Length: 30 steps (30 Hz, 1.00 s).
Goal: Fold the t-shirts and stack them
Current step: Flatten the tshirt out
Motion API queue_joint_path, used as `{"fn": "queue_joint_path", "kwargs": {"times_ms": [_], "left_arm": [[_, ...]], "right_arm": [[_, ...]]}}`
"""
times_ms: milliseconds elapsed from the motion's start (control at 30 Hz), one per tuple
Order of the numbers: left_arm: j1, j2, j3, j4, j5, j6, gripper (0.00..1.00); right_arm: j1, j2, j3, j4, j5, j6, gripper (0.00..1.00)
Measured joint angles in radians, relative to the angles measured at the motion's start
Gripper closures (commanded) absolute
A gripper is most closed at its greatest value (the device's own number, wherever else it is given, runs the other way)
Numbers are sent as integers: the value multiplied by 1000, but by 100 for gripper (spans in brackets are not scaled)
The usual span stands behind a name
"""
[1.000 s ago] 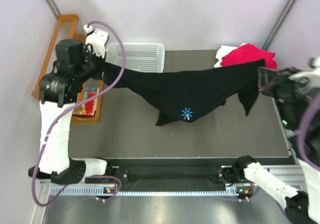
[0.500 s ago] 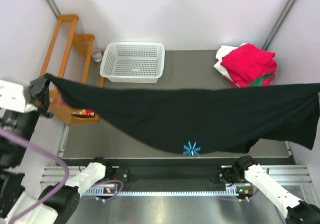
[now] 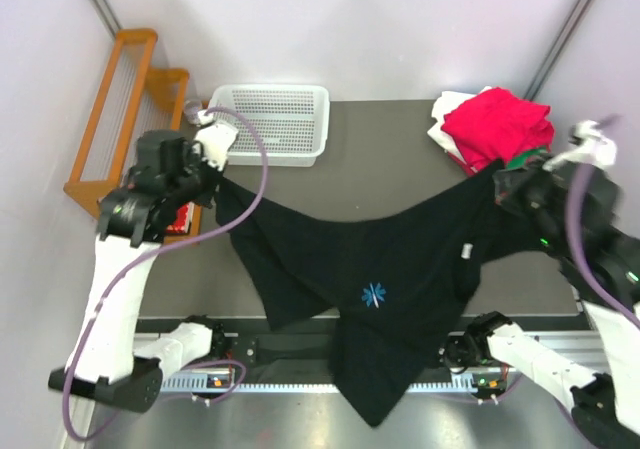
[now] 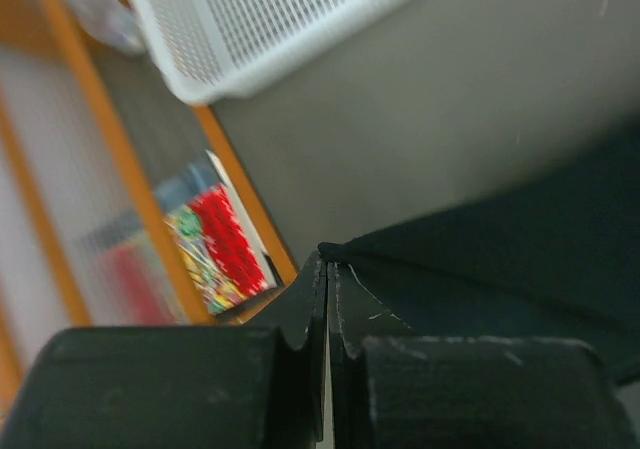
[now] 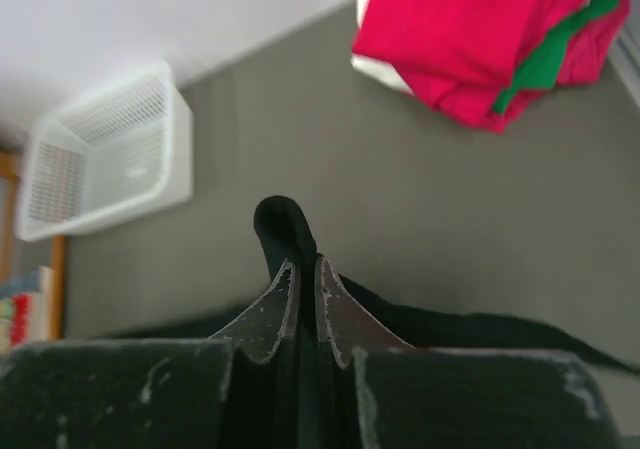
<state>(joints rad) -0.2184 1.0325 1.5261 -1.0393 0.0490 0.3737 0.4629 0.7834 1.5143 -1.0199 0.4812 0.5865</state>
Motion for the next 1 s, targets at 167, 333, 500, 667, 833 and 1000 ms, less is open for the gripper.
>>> {"fn": "queue_joint_path", "kwargs": {"times_ms": [167, 333, 500, 667, 833, 1000], "left_arm": [[0, 70, -55, 30, -5, -2, 100], [0, 69, -7, 85, -13, -4, 100], [0, 70, 2, 115, -25, -4, 100], [0, 70, 3, 115, -40, -3, 100], [0, 97, 15, 129, -70, 16, 100], [47, 248, 82, 181, -66, 26, 100]], "right_arm": [[2, 70, -90, 8, -16, 9, 100], [2, 41, -93, 63, -23, 0, 100], [2, 11, -93, 102, -24, -7, 100], [2, 10, -104, 114, -27, -9, 100], [2, 16, -106, 114, -26, -16, 100], [2, 61, -104, 132, -25, -23, 100]]}}
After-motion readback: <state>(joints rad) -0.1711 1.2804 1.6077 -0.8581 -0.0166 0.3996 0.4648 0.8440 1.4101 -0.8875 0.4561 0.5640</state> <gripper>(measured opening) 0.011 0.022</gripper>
